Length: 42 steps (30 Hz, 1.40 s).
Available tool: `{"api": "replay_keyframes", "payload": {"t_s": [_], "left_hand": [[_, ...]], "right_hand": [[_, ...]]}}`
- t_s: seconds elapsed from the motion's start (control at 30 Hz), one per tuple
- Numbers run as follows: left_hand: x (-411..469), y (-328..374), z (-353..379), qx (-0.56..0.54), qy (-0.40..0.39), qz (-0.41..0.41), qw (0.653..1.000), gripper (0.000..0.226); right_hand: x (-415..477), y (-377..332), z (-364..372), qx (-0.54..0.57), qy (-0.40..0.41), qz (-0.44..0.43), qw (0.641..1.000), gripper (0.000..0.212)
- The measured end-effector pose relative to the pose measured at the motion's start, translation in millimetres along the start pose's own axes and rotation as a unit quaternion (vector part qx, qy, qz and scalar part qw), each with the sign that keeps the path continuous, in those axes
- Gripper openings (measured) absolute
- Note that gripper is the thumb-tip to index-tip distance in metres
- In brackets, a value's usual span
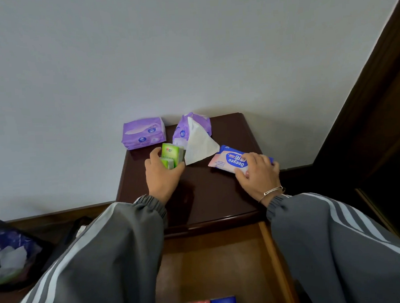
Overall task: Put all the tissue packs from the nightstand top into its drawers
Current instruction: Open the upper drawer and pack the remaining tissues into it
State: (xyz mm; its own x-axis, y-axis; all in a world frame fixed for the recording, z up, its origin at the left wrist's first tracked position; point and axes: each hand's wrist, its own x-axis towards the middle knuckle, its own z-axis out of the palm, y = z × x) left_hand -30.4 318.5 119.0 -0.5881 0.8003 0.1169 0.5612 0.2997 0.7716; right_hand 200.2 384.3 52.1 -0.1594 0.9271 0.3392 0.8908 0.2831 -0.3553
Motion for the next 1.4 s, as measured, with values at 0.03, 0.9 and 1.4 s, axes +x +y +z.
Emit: {"api": "replay_keyframes", "payload": {"t_s": [0.03,0.9,1.4], "left_hand": [[-7,-1,-9,-0.012,0.002,-0.016,1.000,0.072],[-237,-74,-72,-0.190,-0.167,-0.195,0.948,0.038],[-253,-81,-83,-0.155,-0.216,-0.152,0.952,0.075]], "right_hand": [[-1,0,-3,-0.004,0.003,0.003,1.000,0.044],[-218,-18,-89,0.167,-0.335,0.216,0.902,0.038],[-239,-43,-93,0.087,-0.359,0.001,0.929,0.036]]}}
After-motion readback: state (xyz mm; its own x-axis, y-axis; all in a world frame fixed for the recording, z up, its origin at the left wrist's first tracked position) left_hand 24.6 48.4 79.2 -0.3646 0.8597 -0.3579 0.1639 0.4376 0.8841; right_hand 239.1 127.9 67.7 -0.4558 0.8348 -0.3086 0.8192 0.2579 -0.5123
